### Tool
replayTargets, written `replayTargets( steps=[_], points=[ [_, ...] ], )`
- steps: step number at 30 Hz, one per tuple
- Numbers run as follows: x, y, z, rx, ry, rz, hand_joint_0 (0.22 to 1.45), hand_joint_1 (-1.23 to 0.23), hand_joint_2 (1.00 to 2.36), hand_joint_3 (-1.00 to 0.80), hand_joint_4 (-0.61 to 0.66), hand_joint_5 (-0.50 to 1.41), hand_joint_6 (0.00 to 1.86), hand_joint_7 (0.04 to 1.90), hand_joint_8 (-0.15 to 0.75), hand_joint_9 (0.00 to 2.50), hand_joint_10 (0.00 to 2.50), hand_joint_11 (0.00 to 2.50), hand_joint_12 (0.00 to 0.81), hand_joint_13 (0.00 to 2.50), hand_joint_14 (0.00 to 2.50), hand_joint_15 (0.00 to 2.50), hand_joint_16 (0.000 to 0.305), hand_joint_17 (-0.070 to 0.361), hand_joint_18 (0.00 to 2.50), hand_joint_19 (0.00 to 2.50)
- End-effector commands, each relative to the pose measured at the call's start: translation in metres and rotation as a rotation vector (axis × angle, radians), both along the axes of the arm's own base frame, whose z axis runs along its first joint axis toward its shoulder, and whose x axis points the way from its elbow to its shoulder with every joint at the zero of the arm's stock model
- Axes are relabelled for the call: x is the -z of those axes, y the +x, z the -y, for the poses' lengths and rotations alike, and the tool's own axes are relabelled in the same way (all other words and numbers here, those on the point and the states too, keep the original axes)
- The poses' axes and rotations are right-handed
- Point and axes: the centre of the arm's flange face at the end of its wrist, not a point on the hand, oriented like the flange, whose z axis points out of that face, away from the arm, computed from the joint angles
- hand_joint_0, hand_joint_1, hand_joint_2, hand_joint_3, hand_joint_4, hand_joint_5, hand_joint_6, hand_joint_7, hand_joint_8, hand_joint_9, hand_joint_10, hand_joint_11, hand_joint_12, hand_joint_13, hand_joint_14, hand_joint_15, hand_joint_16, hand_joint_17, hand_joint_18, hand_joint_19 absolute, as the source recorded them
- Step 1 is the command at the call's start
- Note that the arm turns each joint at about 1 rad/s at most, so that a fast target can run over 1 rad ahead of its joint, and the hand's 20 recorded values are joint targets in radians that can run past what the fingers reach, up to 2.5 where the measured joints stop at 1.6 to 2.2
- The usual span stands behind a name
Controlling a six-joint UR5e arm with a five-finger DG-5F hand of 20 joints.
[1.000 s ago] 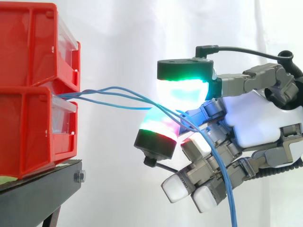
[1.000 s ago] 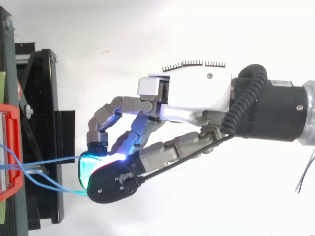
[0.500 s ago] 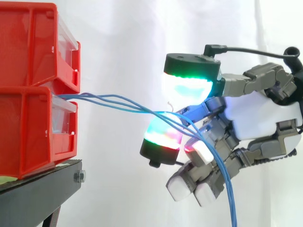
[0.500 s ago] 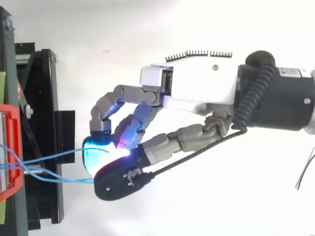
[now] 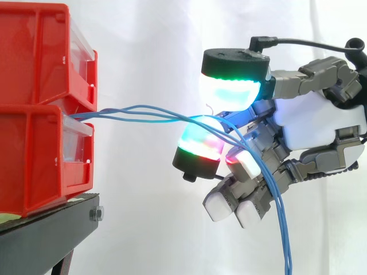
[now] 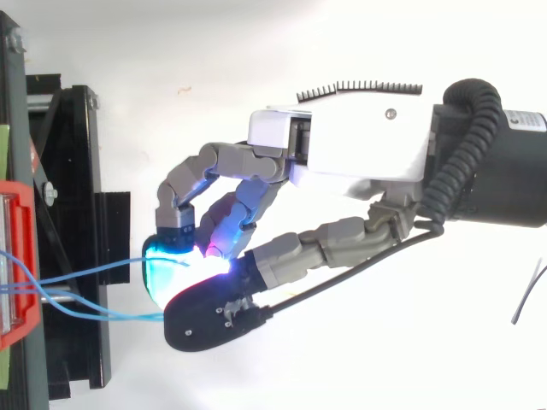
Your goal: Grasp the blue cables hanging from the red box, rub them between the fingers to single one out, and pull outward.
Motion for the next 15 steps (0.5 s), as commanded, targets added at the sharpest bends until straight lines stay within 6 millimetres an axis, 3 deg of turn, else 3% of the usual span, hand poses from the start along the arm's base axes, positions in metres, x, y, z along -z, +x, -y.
replayTargets(
  steps=[1,12,15],
  points=[
    [-0.0007,0.0001,-0.0012,0.0,-0.001,0.001,0.61,-0.57,1.01,-0.33,0.21,-0.09,0.77,0.92,0.369,1.13,0.02,0.65,0.395,0.75,0.01,0.36,0.051,0.114,0.73,0.41],
    [0.0001,-0.0002,-0.0002,0.0,-0.004,-0.001,0.61,-0.53,1.01,-0.36,0.24,-0.06,0.62,1.11,0.363,1.12,0.02,0.62,0.39,0.74,0.01,0.36,0.05,0.112,0.71,0.41],
    [-0.0007,-0.0001,0.0011,0.001,-0.014,0.0,0.62,-0.58,1.01,-0.35,0.21,-0.06,0.63,1.12,0.364,1.13,0.02,0.66,0.387,0.74,0.01,0.36,0.049,0.11,0.71,0.41]
  ],
)
